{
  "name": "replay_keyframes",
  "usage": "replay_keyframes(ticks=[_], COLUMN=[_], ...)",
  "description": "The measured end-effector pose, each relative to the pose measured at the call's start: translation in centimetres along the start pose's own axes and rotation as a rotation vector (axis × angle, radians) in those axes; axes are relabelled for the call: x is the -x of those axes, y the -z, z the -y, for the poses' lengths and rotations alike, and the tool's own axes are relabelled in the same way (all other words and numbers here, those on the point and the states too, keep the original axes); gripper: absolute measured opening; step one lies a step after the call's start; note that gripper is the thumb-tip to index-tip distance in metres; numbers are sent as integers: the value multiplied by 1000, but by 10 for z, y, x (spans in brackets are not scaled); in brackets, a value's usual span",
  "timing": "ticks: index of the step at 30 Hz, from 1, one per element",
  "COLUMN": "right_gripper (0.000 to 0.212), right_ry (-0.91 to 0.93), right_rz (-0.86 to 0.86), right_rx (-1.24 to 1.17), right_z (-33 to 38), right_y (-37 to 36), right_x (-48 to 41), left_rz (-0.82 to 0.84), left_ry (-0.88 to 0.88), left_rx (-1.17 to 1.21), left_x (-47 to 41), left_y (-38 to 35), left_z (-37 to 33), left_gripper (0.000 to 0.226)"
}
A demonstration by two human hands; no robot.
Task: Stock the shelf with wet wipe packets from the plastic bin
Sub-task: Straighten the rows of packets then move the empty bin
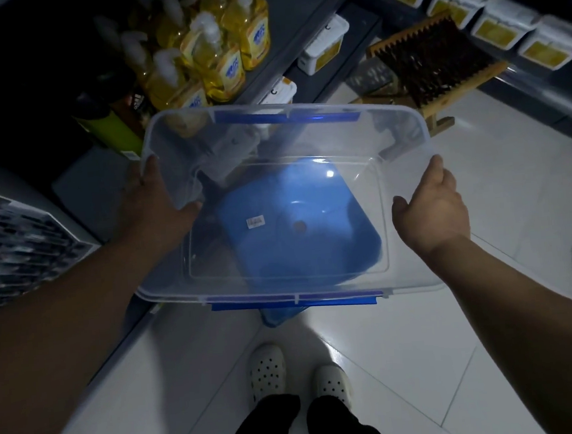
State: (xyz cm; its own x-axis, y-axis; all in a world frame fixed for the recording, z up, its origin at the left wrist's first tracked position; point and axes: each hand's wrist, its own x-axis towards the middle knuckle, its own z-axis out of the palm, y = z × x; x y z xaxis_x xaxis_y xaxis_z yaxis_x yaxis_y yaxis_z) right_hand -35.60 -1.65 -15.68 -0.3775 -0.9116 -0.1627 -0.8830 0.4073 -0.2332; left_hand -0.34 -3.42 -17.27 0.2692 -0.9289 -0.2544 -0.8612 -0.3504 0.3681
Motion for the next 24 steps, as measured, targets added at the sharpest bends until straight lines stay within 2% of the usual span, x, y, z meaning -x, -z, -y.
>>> replay_keyframes(ticks=[5, 10, 13, 20, 24], right_gripper=[77, 79, 80, 81, 80], right_ry=[-42, -58, -63, -150, -220], right_rz=[30, 37, 31, 11, -23], right_rx=[-44, -50, -53, -104, -116], right_z=[-8, -22, -34, -69, -89], right_y=[10, 44, 75, 146, 185], right_x=[12, 30, 41, 71, 88], left_rz=[-22, -12, -38, -37, -49], left_ry=[-39, -69, -115, -231, -311], left_rx=[53, 9, -24, 7, 31], left_x=[12, 35, 48, 80, 101], left_y=[12, 42, 66, 107, 124], left_z=[-13, -34, -58, -124, -169], left_gripper=[94, 91, 85, 90, 79])
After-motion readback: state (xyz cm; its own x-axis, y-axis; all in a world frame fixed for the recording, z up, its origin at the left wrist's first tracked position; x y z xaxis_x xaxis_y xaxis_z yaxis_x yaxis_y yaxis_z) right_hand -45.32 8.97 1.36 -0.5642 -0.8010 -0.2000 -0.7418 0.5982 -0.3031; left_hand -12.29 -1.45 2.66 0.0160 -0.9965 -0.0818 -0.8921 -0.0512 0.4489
